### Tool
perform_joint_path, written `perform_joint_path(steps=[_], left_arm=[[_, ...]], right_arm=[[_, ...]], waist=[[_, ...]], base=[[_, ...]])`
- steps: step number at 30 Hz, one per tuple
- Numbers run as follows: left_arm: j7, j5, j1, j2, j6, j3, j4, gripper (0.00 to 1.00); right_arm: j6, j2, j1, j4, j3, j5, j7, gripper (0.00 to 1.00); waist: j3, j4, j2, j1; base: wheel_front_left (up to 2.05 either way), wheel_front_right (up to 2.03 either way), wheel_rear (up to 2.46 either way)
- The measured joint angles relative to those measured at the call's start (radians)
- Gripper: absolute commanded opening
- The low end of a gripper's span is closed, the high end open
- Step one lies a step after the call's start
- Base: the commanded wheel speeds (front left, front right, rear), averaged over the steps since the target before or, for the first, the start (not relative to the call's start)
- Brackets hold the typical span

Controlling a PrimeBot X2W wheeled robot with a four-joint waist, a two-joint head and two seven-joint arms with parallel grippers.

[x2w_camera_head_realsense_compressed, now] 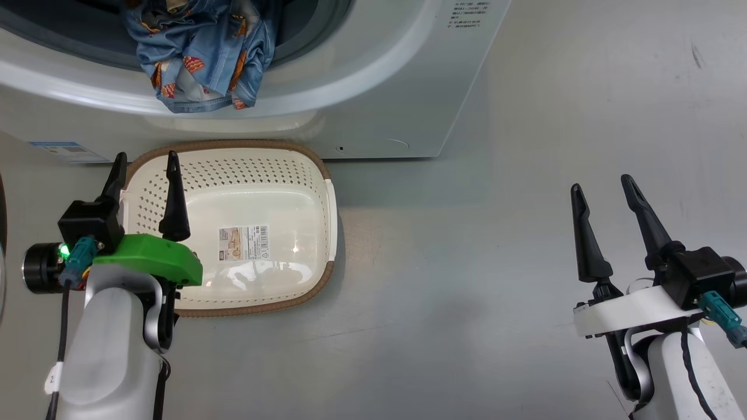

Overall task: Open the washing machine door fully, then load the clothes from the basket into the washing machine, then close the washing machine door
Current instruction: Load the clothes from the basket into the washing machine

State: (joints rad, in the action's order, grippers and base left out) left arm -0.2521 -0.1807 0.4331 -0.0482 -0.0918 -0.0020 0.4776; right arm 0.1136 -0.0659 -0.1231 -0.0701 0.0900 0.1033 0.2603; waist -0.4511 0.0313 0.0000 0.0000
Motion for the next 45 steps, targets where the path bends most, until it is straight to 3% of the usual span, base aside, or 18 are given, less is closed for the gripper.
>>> perform_joint_path(steps=[13,22,32,45], left_arm=[[0.000,0.000,-0.175,-0.002,0.000,0.006,-0.196,1.00],[0.000,-0.032,-0.239,-0.002,0.000,0.003,-0.250,1.00],[0.065,-0.098,-0.203,0.000,0.001,0.016,-0.307,1.00],[0.174,-0.087,-0.026,-0.002,0.027,0.001,-0.296,1.00]], right_arm=[[0.003,0.003,0.021,0.007,-0.007,0.000,0.000,1.00],[0.003,0.005,0.028,0.012,-0.004,0.000,0.000,1.00],[0.009,0.009,0.027,0.017,0.008,0.000,0.000,1.00],[0.009,0.011,0.007,0.019,0.024,0.000,0.000,1.00]], waist=[[0.013,0.028,0.0000,0.0000],[0.008,0.043,0.0000,0.0000],[-0.023,0.070,0.0000,0.0000],[-0.059,0.100,0.0000,0.0000]], base=[[0.00,0.00,0.00],[0.00,0.00,0.00],[0.00,0.00,0.00],[0.00,0.00,0.00]])
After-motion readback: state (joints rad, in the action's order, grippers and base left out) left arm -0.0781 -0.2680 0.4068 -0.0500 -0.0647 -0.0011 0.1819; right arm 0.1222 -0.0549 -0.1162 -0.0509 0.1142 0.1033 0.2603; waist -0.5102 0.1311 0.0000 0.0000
